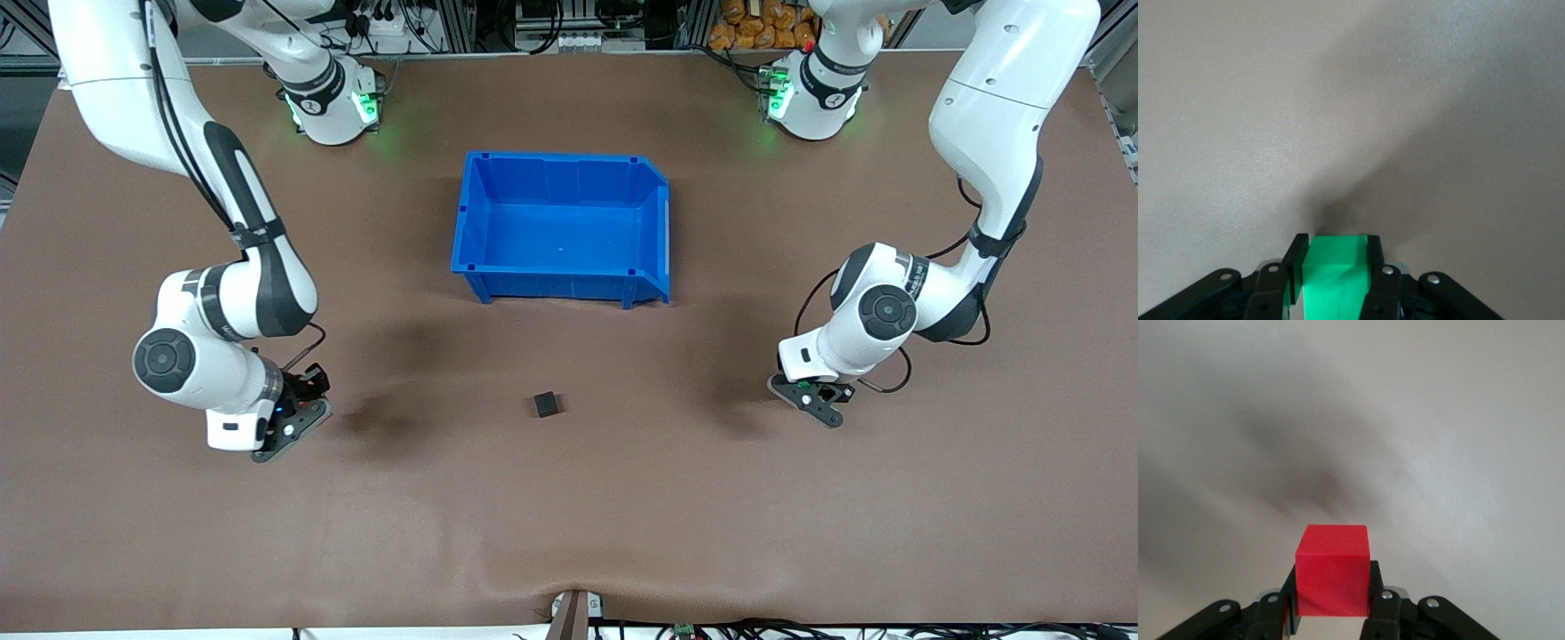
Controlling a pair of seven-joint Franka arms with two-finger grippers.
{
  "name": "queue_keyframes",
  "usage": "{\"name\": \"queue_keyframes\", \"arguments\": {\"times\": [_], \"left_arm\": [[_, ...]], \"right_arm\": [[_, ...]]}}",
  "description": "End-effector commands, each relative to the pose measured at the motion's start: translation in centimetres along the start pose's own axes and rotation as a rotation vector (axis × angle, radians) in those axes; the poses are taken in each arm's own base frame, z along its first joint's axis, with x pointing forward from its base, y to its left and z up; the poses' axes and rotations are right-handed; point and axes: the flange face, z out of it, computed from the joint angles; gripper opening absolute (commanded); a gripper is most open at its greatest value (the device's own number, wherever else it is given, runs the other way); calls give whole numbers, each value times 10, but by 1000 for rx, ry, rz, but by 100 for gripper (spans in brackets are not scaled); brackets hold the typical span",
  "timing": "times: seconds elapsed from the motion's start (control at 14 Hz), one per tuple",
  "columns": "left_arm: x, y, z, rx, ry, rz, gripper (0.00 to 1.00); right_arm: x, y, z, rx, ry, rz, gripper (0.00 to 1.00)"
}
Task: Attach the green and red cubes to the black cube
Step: 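Carry the red cube with the right gripper toward the black cube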
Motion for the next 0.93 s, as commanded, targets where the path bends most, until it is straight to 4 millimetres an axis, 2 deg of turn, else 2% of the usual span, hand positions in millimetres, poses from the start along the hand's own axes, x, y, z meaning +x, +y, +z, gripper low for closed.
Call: {"name": "queue_keyframes", "arguments": {"times": [0.0, 0.21, 0.29, 0.43, 0.71, 0.86], "left_arm": [[8, 3, -11, 14, 27, -72, 0], [23, 1, -27, 25, 65, -181, 0], [28, 10, -28, 23, 70, -205, 0], [38, 12, -39, 21, 92, -326, 0], [57, 13, -52, 6, 131, -636, 0], [66, 21, -57, -4, 138, -762, 0]], "right_arm": [[28, -17, 0, -6, 10, -208, 0], [61, -47, 16, -12, 10, -315, 0], [76, -63, 23, -23, 9, -382, 0], [108, -100, 31, -32, 14, -586, 0], [145, -128, 39, -70, 52, -681, 0], [165, -148, 45, -83, 60, -726, 0]]}}
